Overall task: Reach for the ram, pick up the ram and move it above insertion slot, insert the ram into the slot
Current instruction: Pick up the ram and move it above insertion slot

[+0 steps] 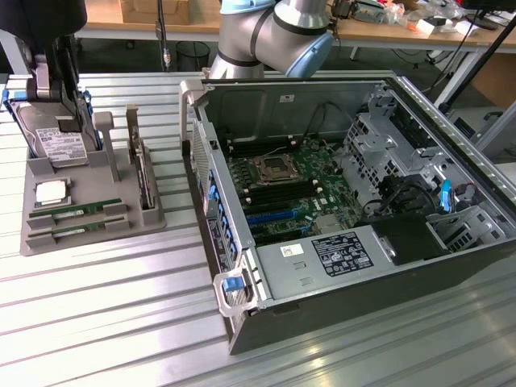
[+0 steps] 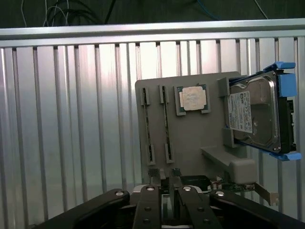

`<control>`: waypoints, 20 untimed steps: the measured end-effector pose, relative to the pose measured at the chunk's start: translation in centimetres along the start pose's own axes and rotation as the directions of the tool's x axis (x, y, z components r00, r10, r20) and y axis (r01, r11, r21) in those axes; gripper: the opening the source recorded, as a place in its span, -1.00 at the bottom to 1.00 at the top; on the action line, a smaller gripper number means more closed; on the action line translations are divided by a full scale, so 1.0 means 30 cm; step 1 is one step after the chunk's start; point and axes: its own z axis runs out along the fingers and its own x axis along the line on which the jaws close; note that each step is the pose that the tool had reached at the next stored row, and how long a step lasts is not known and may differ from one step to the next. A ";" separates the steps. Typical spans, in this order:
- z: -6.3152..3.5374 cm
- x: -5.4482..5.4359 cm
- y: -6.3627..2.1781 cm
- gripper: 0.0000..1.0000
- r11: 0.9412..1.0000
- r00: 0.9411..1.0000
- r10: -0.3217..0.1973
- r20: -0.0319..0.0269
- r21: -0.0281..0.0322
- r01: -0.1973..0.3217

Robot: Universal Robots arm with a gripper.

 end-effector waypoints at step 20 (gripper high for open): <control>0.125 0.005 0.046 -0.40 1.000 1.000 0.000 0.000 0.000 0.000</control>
